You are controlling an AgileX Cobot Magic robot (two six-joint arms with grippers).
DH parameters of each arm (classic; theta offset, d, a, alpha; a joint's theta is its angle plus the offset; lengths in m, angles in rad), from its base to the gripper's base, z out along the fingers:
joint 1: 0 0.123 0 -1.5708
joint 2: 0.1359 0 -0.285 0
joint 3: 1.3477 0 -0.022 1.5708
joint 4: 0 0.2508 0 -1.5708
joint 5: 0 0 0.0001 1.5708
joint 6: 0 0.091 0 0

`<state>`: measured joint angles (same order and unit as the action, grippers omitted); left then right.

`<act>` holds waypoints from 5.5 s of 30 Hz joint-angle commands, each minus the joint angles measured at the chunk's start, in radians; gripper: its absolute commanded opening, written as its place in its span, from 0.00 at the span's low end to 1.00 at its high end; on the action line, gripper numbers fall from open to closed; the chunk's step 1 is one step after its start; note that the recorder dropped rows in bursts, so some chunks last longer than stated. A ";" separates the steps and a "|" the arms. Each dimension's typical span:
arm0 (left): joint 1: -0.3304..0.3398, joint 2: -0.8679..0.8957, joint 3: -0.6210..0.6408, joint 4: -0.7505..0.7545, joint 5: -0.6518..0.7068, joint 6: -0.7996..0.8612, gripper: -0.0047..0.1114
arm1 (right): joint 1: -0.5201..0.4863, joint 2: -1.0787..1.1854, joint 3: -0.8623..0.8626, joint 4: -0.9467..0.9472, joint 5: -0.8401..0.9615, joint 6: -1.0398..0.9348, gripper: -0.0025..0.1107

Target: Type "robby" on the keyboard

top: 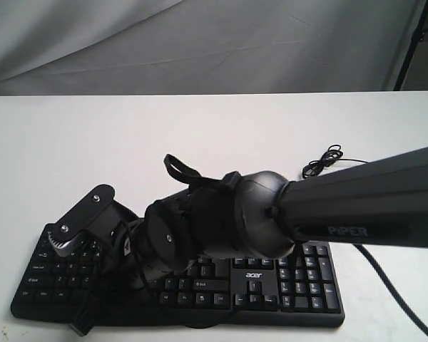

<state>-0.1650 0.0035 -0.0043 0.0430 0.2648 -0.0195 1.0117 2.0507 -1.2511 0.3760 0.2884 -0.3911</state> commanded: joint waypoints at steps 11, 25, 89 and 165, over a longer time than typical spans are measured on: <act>-0.006 -0.003 0.004 0.005 -0.007 -0.003 0.04 | 0.003 0.013 -0.008 -0.006 -0.071 -0.004 0.02; -0.006 -0.003 0.004 0.005 -0.007 -0.003 0.04 | 0.003 0.046 -0.008 -0.010 -0.079 -0.002 0.02; -0.006 -0.003 0.004 0.005 -0.007 -0.003 0.04 | -0.083 0.050 -0.095 -0.070 -0.001 0.021 0.02; -0.006 -0.003 0.004 0.005 -0.007 -0.003 0.04 | -0.230 -1.274 0.512 -0.803 0.367 0.893 0.02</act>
<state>-0.1650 0.0035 -0.0043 0.0430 0.2648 -0.0195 0.8487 0.8314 -0.7709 -0.3967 0.6573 0.4834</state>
